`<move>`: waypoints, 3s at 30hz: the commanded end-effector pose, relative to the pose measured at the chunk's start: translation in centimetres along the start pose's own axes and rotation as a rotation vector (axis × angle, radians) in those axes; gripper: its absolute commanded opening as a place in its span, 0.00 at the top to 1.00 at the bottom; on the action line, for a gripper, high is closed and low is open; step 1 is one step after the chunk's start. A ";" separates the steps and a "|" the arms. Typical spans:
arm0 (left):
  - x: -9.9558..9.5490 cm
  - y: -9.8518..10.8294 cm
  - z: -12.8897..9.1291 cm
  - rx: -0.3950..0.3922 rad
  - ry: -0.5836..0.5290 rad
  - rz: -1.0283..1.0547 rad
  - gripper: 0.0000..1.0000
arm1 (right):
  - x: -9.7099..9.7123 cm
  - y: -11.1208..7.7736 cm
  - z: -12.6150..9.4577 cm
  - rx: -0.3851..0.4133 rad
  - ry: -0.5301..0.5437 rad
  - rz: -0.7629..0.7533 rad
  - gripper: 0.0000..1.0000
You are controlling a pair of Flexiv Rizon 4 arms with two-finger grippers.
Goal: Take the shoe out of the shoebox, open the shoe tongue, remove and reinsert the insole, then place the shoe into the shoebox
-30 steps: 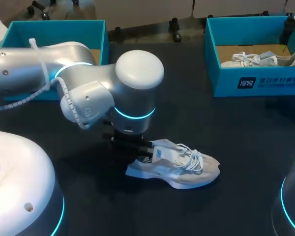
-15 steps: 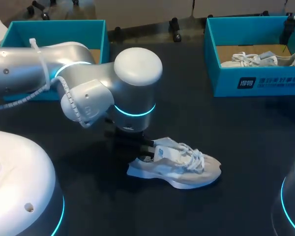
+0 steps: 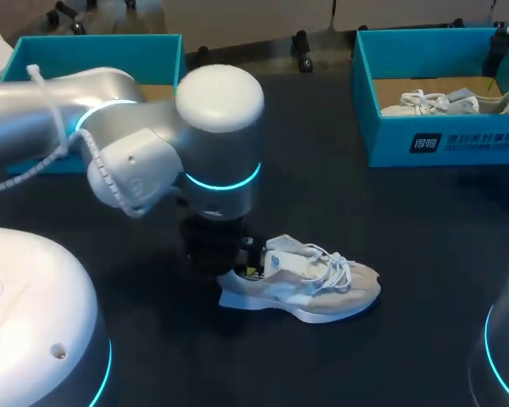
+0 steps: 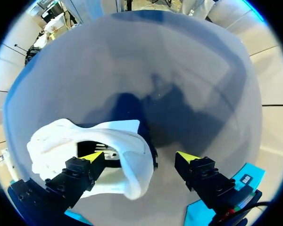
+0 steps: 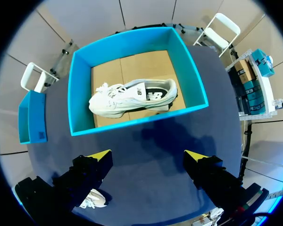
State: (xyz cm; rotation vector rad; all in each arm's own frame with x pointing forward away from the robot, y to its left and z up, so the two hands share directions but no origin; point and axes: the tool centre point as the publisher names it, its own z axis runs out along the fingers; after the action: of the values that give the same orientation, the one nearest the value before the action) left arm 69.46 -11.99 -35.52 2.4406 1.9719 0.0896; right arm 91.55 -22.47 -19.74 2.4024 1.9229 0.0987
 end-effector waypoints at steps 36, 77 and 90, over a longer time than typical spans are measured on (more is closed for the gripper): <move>6.0 -5.4 -13.6 0.240 -0.318 -0.454 0.00 | 0.0 -0.1 0.0 -0.002 0.000 0.002 0.00; 9.0 -3.7 -8.0 0.979 -0.710 -1.373 0.00 | 0.0 -0.1 0.0 -0.002 0.000 0.002 0.00; 10.7 -3.5 -2.3 1.014 -0.827 -1.491 0.00 | 0.0 -0.1 0.0 -0.002 0.000 0.002 0.00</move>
State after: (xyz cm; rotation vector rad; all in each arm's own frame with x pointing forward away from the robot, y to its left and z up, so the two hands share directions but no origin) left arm 68.23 -0.94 -32.22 0.1444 2.8564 -1.7126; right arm 91.55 -22.47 -19.74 2.4024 1.9230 0.0987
